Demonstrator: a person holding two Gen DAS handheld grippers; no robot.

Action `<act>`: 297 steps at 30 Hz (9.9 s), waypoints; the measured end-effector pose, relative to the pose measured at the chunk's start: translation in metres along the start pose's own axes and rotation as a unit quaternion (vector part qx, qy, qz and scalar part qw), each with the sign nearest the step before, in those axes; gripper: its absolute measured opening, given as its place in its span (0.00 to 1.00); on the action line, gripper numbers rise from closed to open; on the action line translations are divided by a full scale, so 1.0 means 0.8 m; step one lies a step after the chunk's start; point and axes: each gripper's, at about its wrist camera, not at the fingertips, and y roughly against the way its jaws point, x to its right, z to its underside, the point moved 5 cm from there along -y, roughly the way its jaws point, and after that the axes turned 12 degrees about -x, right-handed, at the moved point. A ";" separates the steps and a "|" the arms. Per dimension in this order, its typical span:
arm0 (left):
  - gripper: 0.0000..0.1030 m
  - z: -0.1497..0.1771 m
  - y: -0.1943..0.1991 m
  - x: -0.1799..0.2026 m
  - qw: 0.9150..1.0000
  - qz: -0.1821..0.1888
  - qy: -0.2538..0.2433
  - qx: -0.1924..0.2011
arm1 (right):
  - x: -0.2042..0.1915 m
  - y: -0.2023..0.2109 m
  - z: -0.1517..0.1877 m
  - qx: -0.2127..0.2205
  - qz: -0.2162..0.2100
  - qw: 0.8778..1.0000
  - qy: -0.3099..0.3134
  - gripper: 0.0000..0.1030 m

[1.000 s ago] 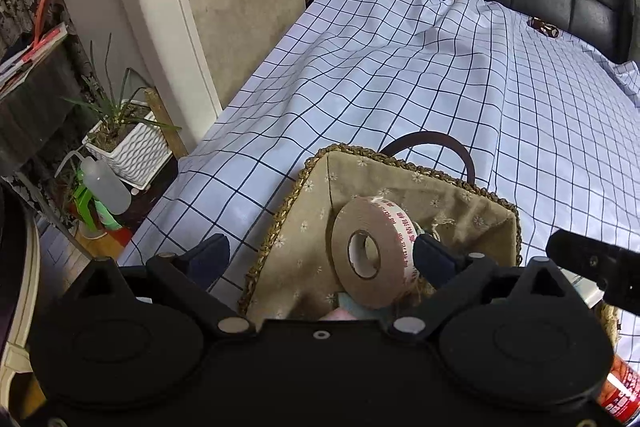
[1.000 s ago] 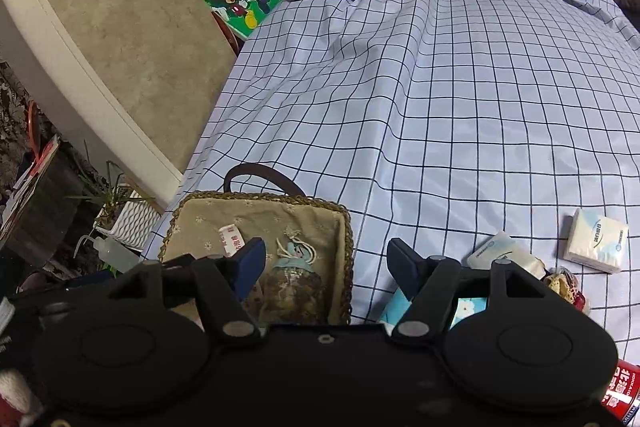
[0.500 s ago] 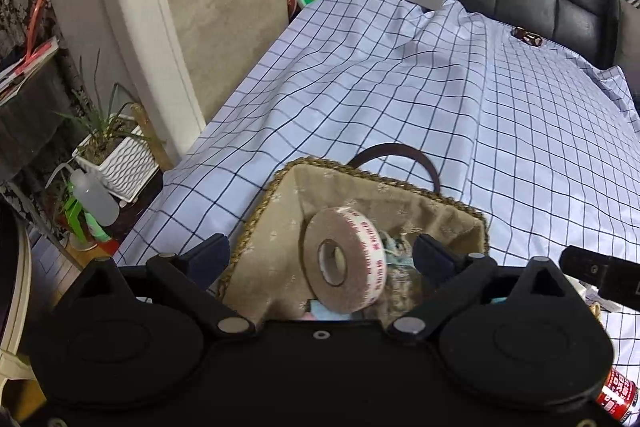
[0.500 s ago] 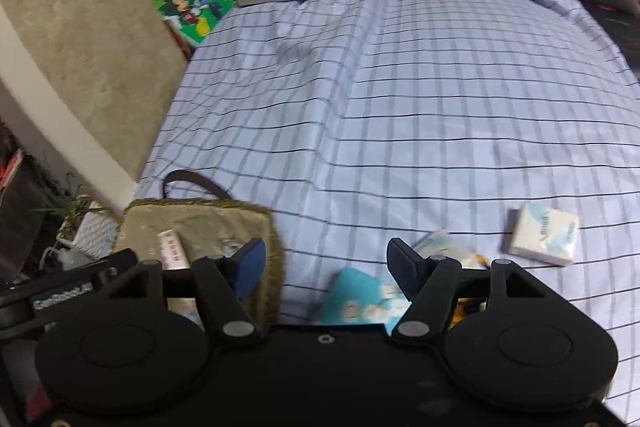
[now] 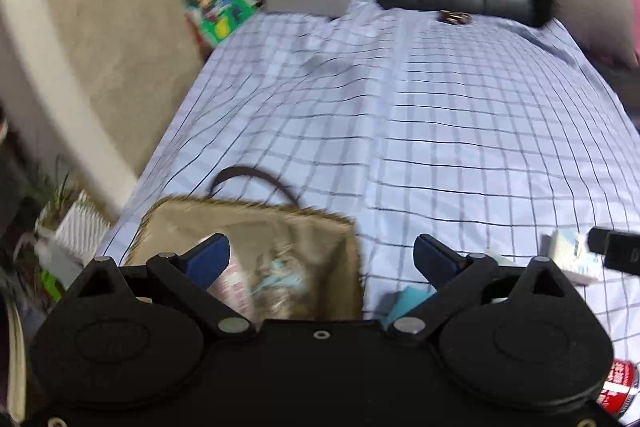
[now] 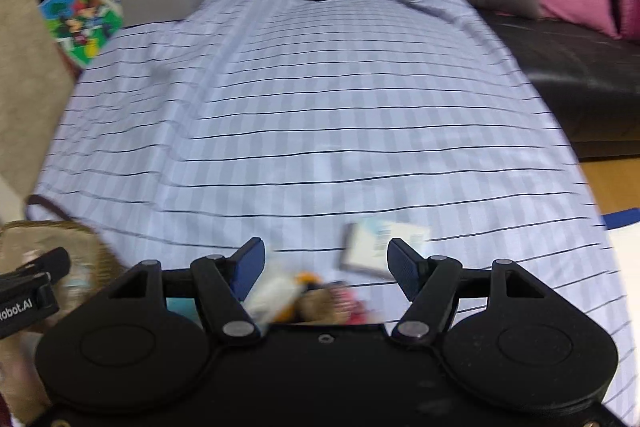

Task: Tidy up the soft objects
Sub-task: 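Move both tools back from the basket toward the item pile, then grasp the white tissue pack with the right tool and lift it, then grasp a second white tissue pack with the left tool while the right tool holds its pack, then carry both tissue packs over the basket and release them inside, then move both tools back over the remaining items beside the basket, then grasp the yellow-and-navy plush with the left tool while the right tool reaches the lace pouch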

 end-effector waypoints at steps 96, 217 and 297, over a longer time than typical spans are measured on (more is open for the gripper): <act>0.85 -0.010 -0.147 0.169 0.975 0.165 0.007 -0.151 | 0.176 -0.038 0.020 -0.068 0.070 0.992 -0.084 0.72; 0.86 0.031 0.013 -0.136 0.995 0.006 0.091 -0.043 | -0.125 0.035 0.009 -0.005 -0.069 0.996 0.047 0.82; 0.89 0.049 -0.136 0.218 0.969 0.110 -0.110 -0.189 | 0.169 -0.080 0.030 -0.097 0.103 0.987 -0.076 0.88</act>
